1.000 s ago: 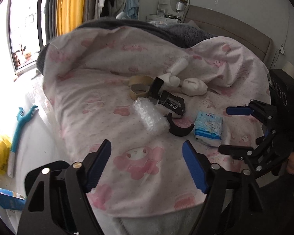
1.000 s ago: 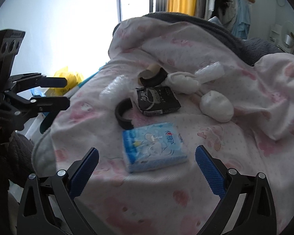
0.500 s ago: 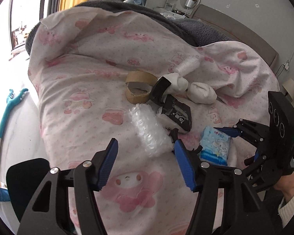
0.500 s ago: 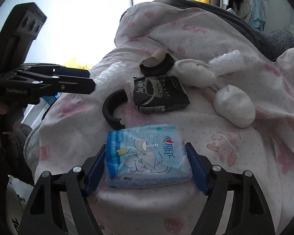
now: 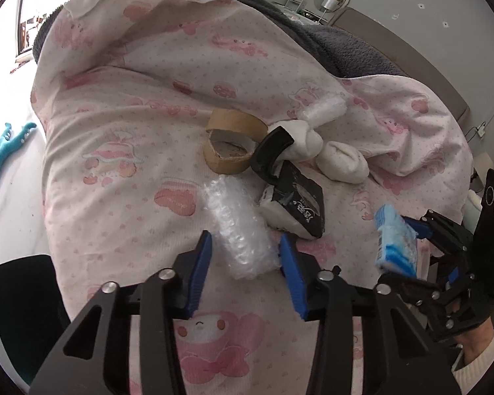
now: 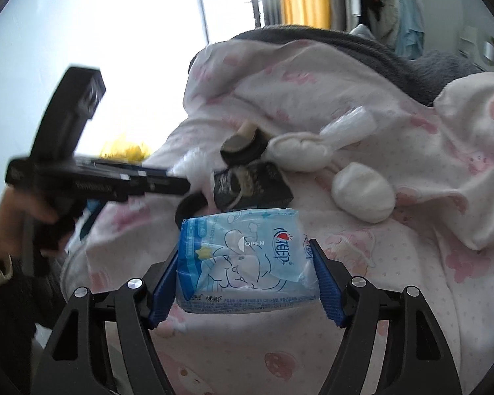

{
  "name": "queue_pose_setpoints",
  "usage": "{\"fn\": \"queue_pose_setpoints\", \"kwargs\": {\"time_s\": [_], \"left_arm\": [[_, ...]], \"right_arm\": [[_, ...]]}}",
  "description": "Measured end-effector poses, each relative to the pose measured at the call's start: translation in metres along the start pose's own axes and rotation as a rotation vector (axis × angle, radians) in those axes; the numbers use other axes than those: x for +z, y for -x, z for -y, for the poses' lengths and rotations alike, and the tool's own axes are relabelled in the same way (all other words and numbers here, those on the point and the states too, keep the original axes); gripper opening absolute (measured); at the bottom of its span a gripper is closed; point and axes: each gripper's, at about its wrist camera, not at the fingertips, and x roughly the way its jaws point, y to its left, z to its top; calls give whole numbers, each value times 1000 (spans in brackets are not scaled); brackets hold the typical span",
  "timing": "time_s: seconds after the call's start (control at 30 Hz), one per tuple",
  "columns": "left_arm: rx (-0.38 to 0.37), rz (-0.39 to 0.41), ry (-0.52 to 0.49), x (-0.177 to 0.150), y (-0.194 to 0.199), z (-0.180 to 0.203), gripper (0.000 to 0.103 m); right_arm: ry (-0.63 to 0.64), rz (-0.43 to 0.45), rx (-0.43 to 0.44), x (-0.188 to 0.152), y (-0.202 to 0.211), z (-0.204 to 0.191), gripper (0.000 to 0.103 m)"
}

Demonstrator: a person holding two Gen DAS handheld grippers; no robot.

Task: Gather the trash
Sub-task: 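Grasp the bubble wrap with the left tool while the right tool grasps the Pepsi tissue pack, then carry both items over the teal bin and open both tools to drop them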

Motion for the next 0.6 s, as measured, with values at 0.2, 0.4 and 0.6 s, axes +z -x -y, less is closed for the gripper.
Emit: {"fn": "queue_pose_setpoints", "kwargs": {"time_s": [0.2,0.4,0.6], "left_arm": [[22,26,-40,-1,12,3,40],[100,95,-126,-3,39,-2,40],[184,147,-122,-10,67,-36,40]], "right_arm": [[-89,46,11,17,3,0,74],[-123,70,-4,39,2,-19,74],[-137,77,-3,59,-15,-49,74]]}}
